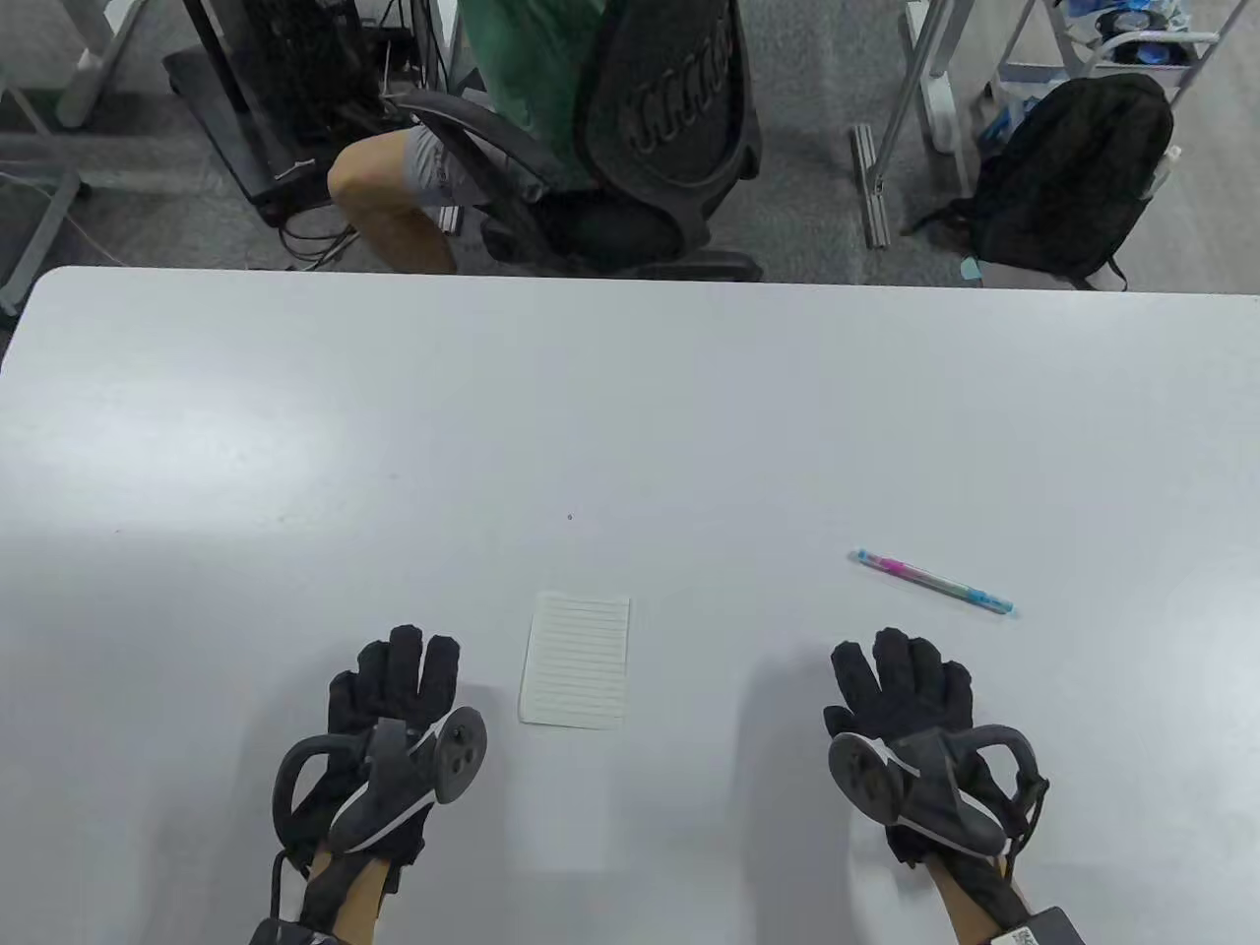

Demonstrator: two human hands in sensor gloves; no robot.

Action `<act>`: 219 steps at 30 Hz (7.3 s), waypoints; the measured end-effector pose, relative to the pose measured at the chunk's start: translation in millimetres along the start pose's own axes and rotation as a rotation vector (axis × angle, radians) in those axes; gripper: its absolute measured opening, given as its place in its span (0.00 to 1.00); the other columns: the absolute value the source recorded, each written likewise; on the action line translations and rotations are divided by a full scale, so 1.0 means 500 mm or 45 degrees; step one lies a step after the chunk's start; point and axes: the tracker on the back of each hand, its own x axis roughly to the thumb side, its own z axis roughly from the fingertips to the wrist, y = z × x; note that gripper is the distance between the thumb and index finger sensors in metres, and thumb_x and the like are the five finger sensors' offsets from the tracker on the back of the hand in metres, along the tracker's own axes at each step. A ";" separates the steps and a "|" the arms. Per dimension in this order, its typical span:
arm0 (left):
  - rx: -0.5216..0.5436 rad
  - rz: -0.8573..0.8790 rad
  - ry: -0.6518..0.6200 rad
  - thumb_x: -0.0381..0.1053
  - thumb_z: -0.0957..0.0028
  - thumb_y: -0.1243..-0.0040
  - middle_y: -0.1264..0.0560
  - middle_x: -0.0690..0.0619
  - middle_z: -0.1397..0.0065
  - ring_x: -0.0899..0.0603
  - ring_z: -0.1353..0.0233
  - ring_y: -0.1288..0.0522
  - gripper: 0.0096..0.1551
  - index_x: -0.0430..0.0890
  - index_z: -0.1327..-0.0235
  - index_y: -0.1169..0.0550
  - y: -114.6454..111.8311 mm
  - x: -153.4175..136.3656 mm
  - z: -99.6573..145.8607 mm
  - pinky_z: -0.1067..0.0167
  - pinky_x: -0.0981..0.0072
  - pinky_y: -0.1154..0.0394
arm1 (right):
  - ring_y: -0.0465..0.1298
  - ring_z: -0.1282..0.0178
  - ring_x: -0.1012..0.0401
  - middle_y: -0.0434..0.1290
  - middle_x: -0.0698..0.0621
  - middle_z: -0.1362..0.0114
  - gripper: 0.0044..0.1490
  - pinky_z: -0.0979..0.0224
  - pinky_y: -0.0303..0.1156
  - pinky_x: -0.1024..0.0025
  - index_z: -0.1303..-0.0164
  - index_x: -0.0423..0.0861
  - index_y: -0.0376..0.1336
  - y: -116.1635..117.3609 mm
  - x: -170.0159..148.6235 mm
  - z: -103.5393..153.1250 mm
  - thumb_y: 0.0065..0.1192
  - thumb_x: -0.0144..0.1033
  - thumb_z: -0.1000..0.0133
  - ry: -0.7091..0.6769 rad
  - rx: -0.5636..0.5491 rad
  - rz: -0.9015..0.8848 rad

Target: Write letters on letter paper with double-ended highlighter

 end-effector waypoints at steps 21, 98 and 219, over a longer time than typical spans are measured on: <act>0.004 0.004 0.009 0.65 0.38 0.59 0.53 0.40 0.10 0.30 0.13 0.47 0.43 0.48 0.12 0.49 -0.003 -0.010 -0.003 0.21 0.32 0.44 | 0.63 0.24 0.29 0.60 0.27 0.18 0.40 0.28 0.59 0.28 0.17 0.43 0.55 -0.015 0.019 -0.004 0.49 0.50 0.38 -0.035 -0.010 -0.013; -0.025 0.023 -0.030 0.65 0.38 0.59 0.52 0.40 0.10 0.30 0.13 0.47 0.43 0.49 0.12 0.49 0.009 0.008 -0.018 0.21 0.32 0.44 | 0.75 0.35 0.39 0.75 0.38 0.33 0.30 0.30 0.67 0.34 0.35 0.39 0.67 0.021 -0.170 -0.143 0.61 0.43 0.42 0.325 0.153 0.132; 0.341 0.044 -0.352 0.54 0.42 0.55 0.23 0.60 0.33 0.51 0.34 0.22 0.30 0.57 0.24 0.31 0.058 0.096 0.031 0.21 0.44 0.32 | 0.76 0.35 0.39 0.76 0.38 0.31 0.30 0.29 0.67 0.34 0.31 0.41 0.68 -0.069 0.121 -0.034 0.50 0.39 0.39 -0.270 -0.076 -0.165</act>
